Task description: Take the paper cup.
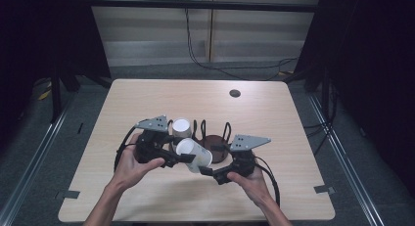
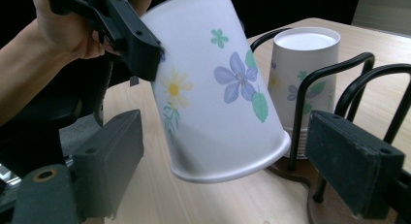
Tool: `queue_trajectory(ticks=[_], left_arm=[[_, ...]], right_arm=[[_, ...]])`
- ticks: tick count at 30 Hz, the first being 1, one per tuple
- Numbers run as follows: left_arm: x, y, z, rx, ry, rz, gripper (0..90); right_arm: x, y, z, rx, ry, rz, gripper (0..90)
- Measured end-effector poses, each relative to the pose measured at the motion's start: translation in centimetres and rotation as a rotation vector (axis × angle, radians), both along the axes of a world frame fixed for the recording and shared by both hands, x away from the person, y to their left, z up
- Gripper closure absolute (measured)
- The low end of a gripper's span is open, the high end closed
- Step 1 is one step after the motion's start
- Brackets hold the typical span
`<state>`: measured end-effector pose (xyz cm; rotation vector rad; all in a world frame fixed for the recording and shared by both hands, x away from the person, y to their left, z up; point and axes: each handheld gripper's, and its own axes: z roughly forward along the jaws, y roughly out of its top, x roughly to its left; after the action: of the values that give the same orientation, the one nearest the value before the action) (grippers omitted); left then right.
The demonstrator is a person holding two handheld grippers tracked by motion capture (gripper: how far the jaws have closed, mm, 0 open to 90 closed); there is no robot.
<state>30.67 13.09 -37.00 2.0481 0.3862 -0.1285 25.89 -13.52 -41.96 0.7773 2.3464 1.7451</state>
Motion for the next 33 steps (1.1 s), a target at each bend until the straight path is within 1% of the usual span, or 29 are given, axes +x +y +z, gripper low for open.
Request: queue_trajectory(ticks=[3,5,7,8,11,13,14,15,16,18,21,24,26,29,31,33], left_arm=[[-0.2,-0.4,0.1,0.014,0.002,-0.019,37.0],[-0.3,-0.5,0.2,0.028,0.005,-0.027,37.0],[-0.5,-0.6,0.3,0.011,0.007,-0.04,37.1],[-0.5,-0.6,0.3,0.015,0.009,-0.042,37.1],[-0.5,-0.9,0.2,0.025,0.017,-0.056,37.1],[-0.5,-0.9,0.1,0.018,0.025,-0.059,37.1],[-0.5,-0.9,0.1,0.011,0.029,-0.063,37.1],[-0.5,-0.9,0.1,0.011,0.029,-0.063,37.1],[-0.5,-0.9,0.1,0.013,0.033,-0.061,37.1],[-0.5,-0.9,0.1,0.01,0.032,-0.059,37.1],[-0.4,-0.7,0.0,-0.006,0.052,-0.065,37.1],[-0.4,-0.9,-0.1,-0.003,0.058,-0.067,37.1],[-0.4,-1.0,-0.1,0.001,0.057,-0.068,37.1],[-0.3,-0.8,0.0,0.001,0.058,-0.072,37.1],[-0.2,-0.9,-0.1,-0.006,0.067,-0.071,37.1],[-0.1,-0.9,-0.2,-0.01,0.073,-0.071,37.1]], right_arm=[[0.1,0.2,-0.5,-0.003,0.003,0.007,13.5],[0.1,0.3,-0.7,0.009,0.007,0.013,14.7],[0.1,0.5,-0.7,0.009,-0.002,0.026,15.5],[0.0,0.6,-0.7,0.01,-0.006,0.038,16.0],[0.0,0.8,-0.7,0.025,-0.008,0.047,16.1],[0.0,0.9,-0.8,0.034,-0.008,0.056,17.7],[0.0,1.0,-0.9,0.028,-0.007,0.066,18.9],[0.0,1.0,-0.9,0.028,-0.007,0.066,18.9],[0.0,1.1,-1.0,0.03,0.002,0.08,20.1],[0.0,1.3,-1.1,0.028,0.003,0.082,20.1],[-0.1,1.3,-1.2,0.018,-0.004,0.087,20.6],[-0.1,1.5,-1.2,0.01,-0.004,0.096,20.8],[-0.1,1.6,-1.4,-0.002,-0.004,0.092,24.3],[-0.2,1.7,-1.4,-0.013,-0.009,0.104,27.5],[-0.3,1.7,-1.4,-0.023,-0.006,0.108,28.8],[-0.2,1.6,-1.4,-0.021,-0.001,0.107,30.6]])
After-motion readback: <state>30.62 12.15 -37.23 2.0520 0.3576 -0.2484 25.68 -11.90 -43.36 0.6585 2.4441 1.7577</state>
